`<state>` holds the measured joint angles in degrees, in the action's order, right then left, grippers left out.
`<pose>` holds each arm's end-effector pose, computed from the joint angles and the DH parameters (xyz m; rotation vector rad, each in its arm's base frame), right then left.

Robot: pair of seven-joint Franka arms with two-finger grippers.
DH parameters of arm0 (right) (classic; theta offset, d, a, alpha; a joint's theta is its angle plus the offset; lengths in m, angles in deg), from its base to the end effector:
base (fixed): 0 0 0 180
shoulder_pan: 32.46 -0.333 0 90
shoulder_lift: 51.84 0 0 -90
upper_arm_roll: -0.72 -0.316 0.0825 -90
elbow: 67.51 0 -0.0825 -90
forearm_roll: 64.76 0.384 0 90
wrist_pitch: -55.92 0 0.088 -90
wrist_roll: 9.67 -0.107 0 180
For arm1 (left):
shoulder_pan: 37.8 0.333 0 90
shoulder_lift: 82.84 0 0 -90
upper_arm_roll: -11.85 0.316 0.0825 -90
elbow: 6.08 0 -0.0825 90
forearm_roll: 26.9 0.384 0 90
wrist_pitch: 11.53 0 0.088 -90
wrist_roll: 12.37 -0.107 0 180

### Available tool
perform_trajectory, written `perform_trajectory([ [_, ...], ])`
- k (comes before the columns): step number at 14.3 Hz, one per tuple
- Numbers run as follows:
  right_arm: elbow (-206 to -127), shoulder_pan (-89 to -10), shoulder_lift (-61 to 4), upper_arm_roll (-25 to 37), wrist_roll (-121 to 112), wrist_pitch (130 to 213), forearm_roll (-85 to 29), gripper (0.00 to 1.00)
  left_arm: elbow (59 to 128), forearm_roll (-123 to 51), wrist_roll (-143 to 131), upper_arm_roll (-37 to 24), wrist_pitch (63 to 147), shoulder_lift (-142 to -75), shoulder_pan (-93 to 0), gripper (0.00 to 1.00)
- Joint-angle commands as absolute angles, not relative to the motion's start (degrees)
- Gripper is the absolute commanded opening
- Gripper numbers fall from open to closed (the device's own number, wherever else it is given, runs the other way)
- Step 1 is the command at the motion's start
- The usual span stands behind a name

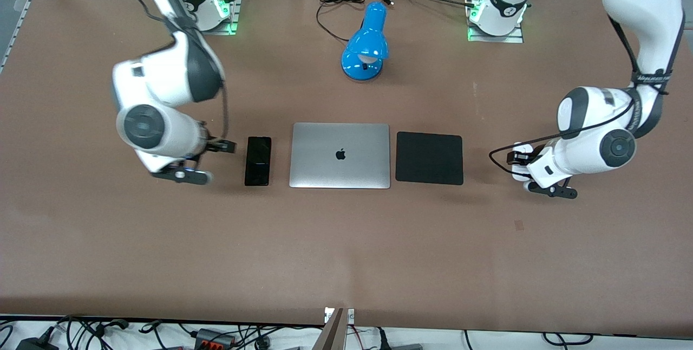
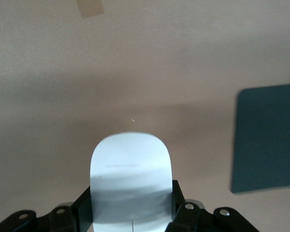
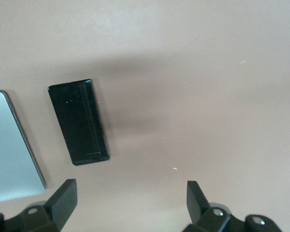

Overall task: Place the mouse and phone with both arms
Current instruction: 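Carry the mouse onto the mouse pad while the right gripper withdraws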

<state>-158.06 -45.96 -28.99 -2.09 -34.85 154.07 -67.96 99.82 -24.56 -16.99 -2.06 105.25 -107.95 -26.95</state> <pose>0.6174 0.1715 0.3893 2.9871 -0.2106 -0.3557 0.6120 -0.0227 0.2761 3.0392 -0.2234 -0.3581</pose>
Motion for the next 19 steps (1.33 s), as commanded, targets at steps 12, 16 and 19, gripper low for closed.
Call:
perform_trajectory([
  [12, -172.3, -27.1, -51.1, -2.8, -10.8, 145.6, -63.4, 1.0, 101.4, -12.1, 19.1, -12.3, 117.2, -115.5, -38.2, 0.22],
  [16, -175.0, -27.2, -52.8, -3.0, -10.8, 148.1, -64.7, 1.0, 105.2, -11.8, 20.1, -12.1, 125.2, -117.5, -38.9, 0.25],
  [19, -176.9, -27.0, -54.3, -3.0, -10.7, 150.4, -65.2, 1.0, 105.7, -11.8, 21.2, -12.1, 125.7, -117.6, -39.2, 0.29],
])
